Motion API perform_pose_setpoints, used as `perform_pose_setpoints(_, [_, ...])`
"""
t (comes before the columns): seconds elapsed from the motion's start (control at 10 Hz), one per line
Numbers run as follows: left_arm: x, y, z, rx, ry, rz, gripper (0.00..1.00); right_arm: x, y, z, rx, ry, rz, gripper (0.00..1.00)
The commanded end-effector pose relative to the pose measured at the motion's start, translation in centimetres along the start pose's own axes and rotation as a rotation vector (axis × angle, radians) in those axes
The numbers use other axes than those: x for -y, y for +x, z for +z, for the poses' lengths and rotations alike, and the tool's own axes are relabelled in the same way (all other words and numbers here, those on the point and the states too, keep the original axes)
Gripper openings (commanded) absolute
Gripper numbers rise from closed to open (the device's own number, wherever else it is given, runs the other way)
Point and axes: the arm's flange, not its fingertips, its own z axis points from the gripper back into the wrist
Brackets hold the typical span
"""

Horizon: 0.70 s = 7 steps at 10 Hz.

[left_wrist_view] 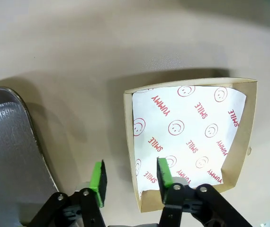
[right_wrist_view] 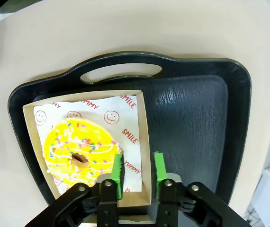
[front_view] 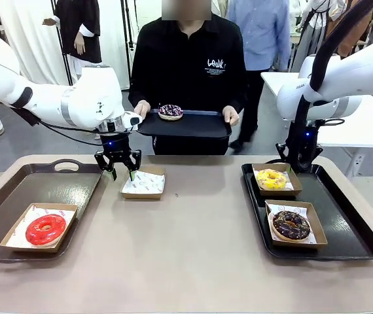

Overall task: Individually package the donuts and arrange them on the tray.
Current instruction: Place the picked Paper togo box on the Handle tray while simultaneously picking up another Paper togo box from the table with the other hand.

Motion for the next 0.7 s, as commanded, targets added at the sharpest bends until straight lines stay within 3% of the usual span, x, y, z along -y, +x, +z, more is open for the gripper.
perform_pose_setpoints(0.0, [0.21,0.76,0.06,-0.021,-0.011,-0.011,0.00,-0.22,0.38,-0.05,0.006,0.004,0.012,1.00])
perform_pose_setpoints(0.1, [0.20,0.74,0.02,-0.021,-0.010,-0.012,0.05,-0.23,0.33,-0.05,0.005,0.006,0.017,1.00])
perform_pose_setpoints(0.2, [0.19,0.75,-0.02,-0.024,-0.010,-0.012,0.00,-0.24,0.30,-0.03,0.005,0.007,0.018,1.00])
perform_pose_setpoints(0.6, [0.15,0.80,0.04,-0.026,-0.010,-0.015,0.00,-0.21,0.22,0.14,0.007,0.010,0.022,1.00])
